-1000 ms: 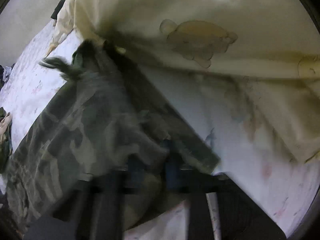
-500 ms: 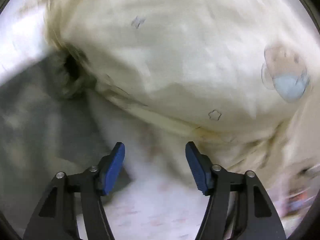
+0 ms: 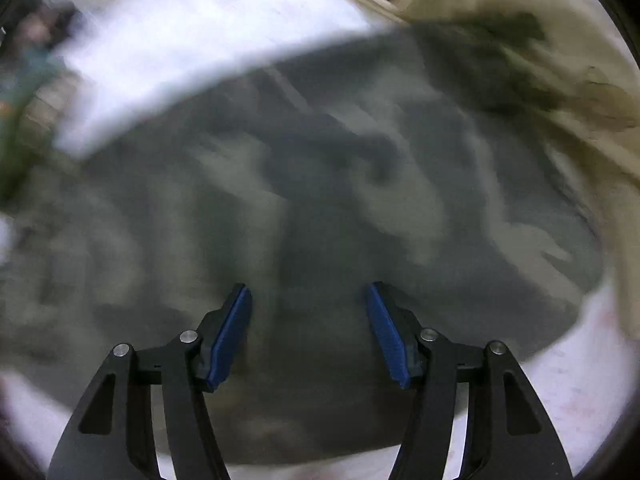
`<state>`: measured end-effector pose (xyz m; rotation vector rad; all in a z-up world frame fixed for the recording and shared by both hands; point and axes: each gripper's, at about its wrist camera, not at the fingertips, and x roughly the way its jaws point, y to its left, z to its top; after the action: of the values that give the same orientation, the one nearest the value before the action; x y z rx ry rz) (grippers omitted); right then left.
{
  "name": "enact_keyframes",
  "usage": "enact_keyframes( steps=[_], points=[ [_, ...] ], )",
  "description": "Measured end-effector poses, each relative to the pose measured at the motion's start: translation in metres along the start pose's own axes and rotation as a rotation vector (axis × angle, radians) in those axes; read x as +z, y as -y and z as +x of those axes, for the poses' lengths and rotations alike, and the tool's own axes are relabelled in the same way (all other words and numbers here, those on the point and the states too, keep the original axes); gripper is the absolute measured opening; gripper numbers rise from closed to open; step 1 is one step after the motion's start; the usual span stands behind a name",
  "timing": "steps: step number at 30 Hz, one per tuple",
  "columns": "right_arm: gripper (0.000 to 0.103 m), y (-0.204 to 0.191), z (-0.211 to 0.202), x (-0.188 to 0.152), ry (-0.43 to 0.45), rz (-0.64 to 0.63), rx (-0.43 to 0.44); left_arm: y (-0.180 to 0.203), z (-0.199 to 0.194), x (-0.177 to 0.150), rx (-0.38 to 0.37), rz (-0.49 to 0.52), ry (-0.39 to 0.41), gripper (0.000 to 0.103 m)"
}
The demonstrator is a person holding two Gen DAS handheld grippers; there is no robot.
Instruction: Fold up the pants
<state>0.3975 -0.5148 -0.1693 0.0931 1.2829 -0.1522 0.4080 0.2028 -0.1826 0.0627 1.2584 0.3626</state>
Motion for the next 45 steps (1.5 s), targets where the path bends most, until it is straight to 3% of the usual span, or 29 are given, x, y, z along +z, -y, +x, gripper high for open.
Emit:
enact_keyframes(
  steps=[2, 4, 8, 14, 19, 22, 23, 25, 31, 37, 41, 45],
  points=[
    [0.062, 0.009, -0.009, 0.000, 0.031, 0.098, -0.139, 0.000, -0.006, 0.001, 0.014, 0.003, -0.010, 0.084],
    [0.062, 0.018, -0.023, -0.005, 0.046, 0.163, -0.185, -0.002, -0.021, -0.002, 0.008, -0.017, 0.016, 0.084],
    [0.064, 0.005, -0.068, -0.021, 0.160, 0.161, -0.070, -0.006, -0.059, -0.021, -0.088, -0.046, 0.109, 0.084],
    [0.067, -0.050, -0.137, -0.064, 0.332, 0.108, 0.111, -0.012, -0.126, -0.061, -0.169, -0.056, 0.224, 0.084],
    [0.078, -0.086, -0.179, -0.106, 0.409, 0.129, 0.255, -0.028, -0.173, -0.094, -0.255, -0.120, 0.265, 0.084],
    [0.092, -0.104, -0.207, -0.153, 0.489, 0.193, 0.422, -0.043, -0.192, -0.127, -0.276, -0.215, 0.264, 0.084],
    [0.100, -0.109, -0.210, -0.162, 0.503, 0.205, 0.442, -0.049, -0.194, -0.138, -0.302, -0.248, 0.260, 0.085],
    [0.102, -0.128, -0.218, -0.191, 0.502, 0.202, 0.477, -0.057, -0.200, -0.166, -0.346, -0.321, 0.253, 0.085],
    [0.102, -0.164, -0.213, -0.245, 0.446, 0.166, 0.562, -0.057, -0.196, -0.218, -0.502, -0.417, 0.213, 0.086],
    [0.102, -0.170, -0.185, -0.256, 0.347, 0.201, 0.556, -0.065, -0.162, -0.249, -0.657, -0.655, 0.126, 0.086],
    [0.102, -0.160, -0.171, -0.253, 0.316, 0.276, 0.580, -0.075, -0.144, -0.257, -0.685, -0.784, 0.129, 0.086],
    [0.102, -0.153, -0.162, -0.251, 0.292, 0.337, 0.593, -0.079, -0.125, -0.259, -0.608, -0.822, 0.129, 0.086]
  ],
)
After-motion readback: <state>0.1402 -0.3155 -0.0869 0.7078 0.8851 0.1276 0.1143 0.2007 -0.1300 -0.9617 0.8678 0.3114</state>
